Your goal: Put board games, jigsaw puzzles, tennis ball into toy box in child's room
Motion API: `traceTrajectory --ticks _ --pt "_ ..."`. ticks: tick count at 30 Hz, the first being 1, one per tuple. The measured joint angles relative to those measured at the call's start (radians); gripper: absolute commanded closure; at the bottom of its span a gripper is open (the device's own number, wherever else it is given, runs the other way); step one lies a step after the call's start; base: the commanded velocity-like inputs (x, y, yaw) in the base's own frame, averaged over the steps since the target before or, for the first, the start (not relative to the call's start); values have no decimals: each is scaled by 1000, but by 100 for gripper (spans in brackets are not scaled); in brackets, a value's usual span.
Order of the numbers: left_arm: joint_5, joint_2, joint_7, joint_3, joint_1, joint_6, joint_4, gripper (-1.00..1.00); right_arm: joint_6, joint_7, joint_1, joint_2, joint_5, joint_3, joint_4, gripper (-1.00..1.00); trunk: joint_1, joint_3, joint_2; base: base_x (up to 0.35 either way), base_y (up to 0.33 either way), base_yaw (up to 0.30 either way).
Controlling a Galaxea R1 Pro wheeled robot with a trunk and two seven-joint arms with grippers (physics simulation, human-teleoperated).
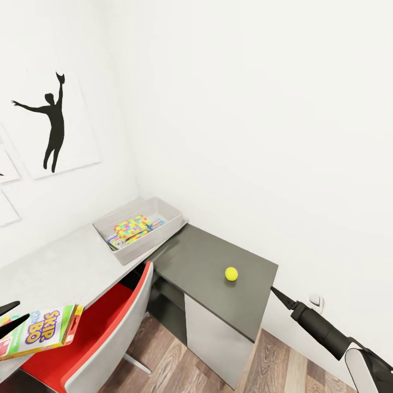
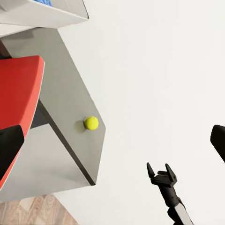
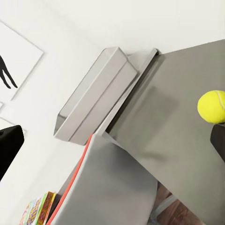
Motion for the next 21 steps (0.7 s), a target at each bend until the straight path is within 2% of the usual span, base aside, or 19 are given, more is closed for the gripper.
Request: traceTrajectory --ticks 6,11,21 --pt "-2 1 0 2 1 1 6 -100 0 -1 0 0 0 2 0 -100 0 0 0 0 0 0" --pt "-7 1 0 19 1 1 14 -100 0 -2 0 0 0 3 0 -100 0 0 0 -13 4 0" --pt "-17 1 0 43 1 1 21 -100 0 -2 0 0 0 4 0 -100 0 0 0 -135 73 0"
